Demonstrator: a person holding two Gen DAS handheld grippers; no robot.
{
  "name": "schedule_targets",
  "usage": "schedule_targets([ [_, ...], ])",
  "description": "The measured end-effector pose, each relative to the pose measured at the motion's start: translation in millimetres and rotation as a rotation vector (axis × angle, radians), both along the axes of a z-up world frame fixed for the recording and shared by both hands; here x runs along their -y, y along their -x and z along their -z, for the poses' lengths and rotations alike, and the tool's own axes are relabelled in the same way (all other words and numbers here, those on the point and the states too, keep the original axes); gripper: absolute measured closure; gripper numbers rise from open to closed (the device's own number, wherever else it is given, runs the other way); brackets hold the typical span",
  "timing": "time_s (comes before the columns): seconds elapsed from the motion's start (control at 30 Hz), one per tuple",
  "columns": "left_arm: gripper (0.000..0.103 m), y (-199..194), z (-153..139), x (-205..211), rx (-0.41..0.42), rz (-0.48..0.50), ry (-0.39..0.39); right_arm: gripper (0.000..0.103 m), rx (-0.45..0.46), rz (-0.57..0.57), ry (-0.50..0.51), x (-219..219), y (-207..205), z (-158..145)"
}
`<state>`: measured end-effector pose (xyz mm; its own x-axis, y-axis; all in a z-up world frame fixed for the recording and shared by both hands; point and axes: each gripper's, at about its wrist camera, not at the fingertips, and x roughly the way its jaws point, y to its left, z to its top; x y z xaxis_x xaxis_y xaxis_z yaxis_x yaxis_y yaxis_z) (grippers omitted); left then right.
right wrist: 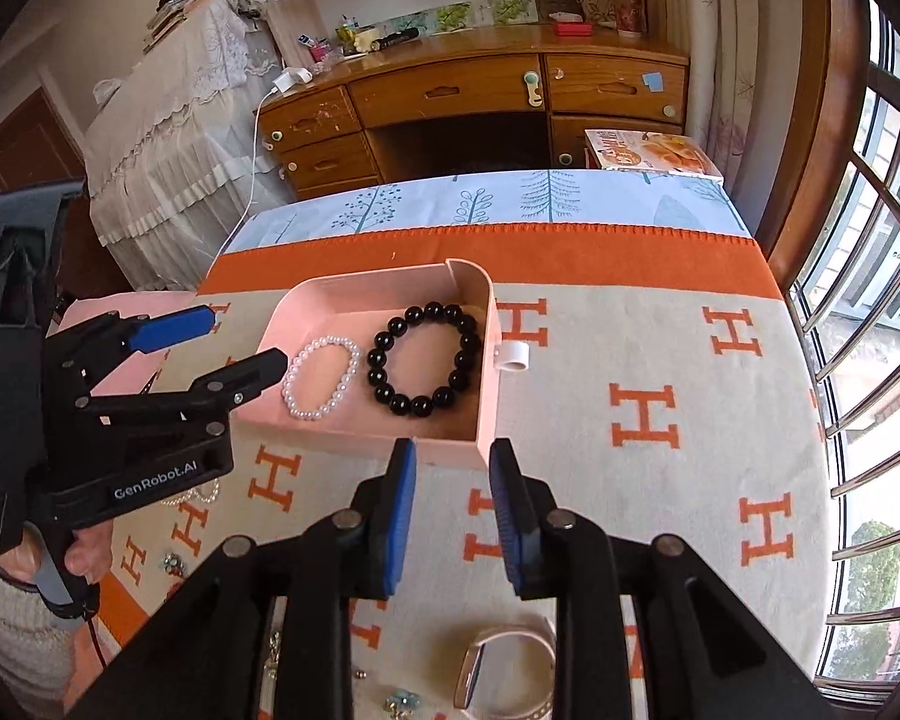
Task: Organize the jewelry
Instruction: 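Lower both bracelets into the pink box and open both tools, then grasp the pink-strap watch with the right tool while the left tool grasps the red bangle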
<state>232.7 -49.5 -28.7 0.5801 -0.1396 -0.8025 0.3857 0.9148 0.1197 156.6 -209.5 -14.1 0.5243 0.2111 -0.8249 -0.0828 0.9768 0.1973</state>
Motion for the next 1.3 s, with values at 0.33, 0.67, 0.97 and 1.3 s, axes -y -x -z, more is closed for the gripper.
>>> schedule_targets([
  [0.33, 0.029, 56.7, -34.4, -42.4, 0.079, -0.077, 0.069, 0.077, 0.058, -0.021, 0.046, -10.8, 52.7, -19.3],
  [0.67, 0.029, 116.3, -50.1, -80.8, 0.034, -0.094, 0.15, 0.06, 0.1, -0.046, 0.0, -13.4, 99.4, -31.9],
  [0.97, 0.02, 179.9, -17.2, -105.7, 0.09, -0.146, 0.101, 0.06, 0.122, -0.033, -0.008, -11.4, 131.4, -23.4],
  [1.3, 0.025, 197.9, 61.1, -132.5, -0.069, -0.268, 0.074, 0.06, 0.013, 0.056, -0.028, 15.0, 138.5, 30.4],
])
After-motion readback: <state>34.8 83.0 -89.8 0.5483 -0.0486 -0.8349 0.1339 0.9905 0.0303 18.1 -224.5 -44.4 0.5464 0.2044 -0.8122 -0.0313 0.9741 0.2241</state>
